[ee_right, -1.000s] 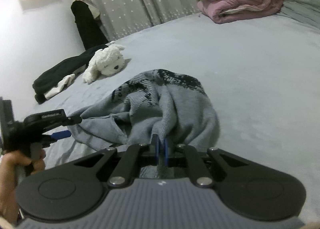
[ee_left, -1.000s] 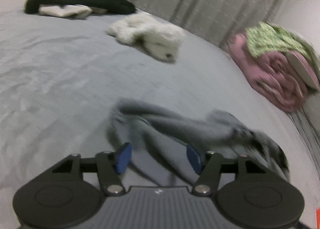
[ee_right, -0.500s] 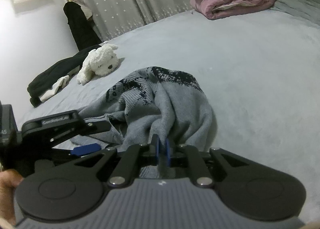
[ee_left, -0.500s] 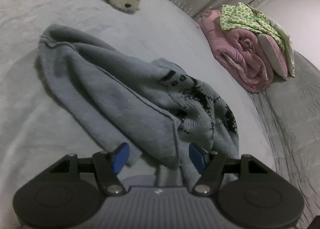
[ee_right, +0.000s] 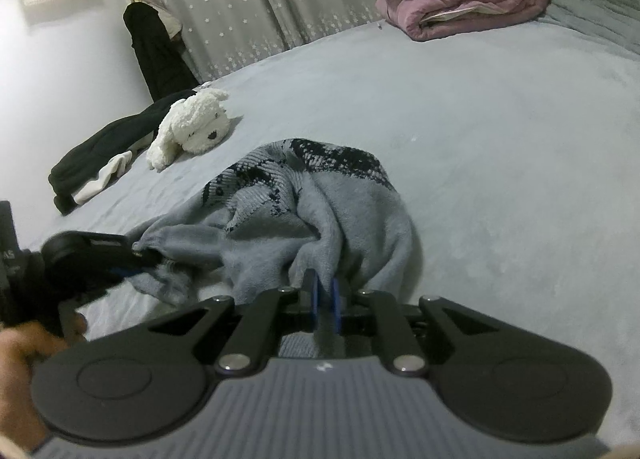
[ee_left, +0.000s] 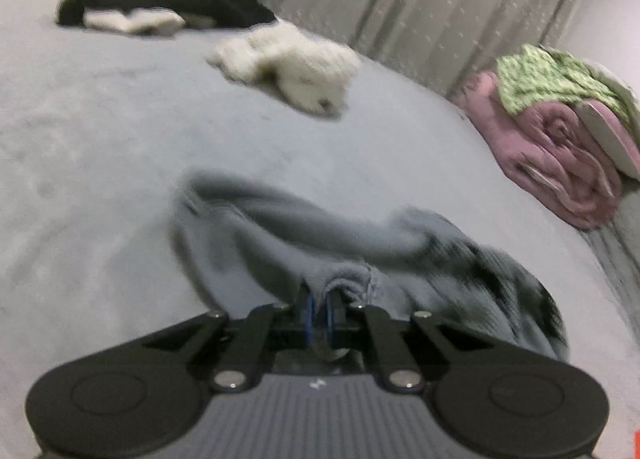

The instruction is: Fold clothes

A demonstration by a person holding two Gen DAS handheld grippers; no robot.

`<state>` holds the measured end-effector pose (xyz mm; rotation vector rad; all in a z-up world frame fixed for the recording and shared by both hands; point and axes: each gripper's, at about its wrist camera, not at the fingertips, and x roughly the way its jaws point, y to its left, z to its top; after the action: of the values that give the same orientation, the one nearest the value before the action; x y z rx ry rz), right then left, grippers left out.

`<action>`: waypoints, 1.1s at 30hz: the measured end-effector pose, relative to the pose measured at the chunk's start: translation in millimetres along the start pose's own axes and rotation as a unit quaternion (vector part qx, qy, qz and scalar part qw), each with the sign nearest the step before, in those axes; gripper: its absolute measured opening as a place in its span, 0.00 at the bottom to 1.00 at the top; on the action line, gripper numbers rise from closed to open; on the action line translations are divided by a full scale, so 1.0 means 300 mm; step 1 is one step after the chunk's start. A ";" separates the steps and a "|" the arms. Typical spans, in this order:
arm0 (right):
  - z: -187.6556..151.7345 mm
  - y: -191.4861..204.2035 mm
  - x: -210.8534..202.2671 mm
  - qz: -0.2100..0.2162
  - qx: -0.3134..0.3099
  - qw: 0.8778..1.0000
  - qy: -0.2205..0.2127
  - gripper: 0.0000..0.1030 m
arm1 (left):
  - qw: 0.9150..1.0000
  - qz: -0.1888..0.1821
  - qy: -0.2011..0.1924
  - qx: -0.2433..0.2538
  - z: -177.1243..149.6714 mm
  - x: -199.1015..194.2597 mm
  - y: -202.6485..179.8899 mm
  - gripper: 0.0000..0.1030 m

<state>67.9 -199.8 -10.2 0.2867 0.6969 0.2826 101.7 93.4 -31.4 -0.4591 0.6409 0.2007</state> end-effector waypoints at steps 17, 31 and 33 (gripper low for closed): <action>-0.002 0.069 -0.009 -0.007 -0.031 0.999 -0.009 0.15 | 0.996 0.065 -0.051 -0.038 0.109 -0.054 0.209 0.07; -0.016 0.114 -0.014 -0.033 -0.063 0.997 -0.013 0.52 | 0.999 0.023 0.032 -0.006 0.044 -0.109 0.166 0.65; -0.016 0.117 -0.017 -0.037 -0.066 0.997 -0.013 0.53 | 0.999 0.016 0.039 0.006 0.031 -0.126 0.159 0.69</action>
<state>55.4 -168.2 1.4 0.1375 0.6580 0.2529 61.5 138.3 -18.2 -0.4472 0.7260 0.2100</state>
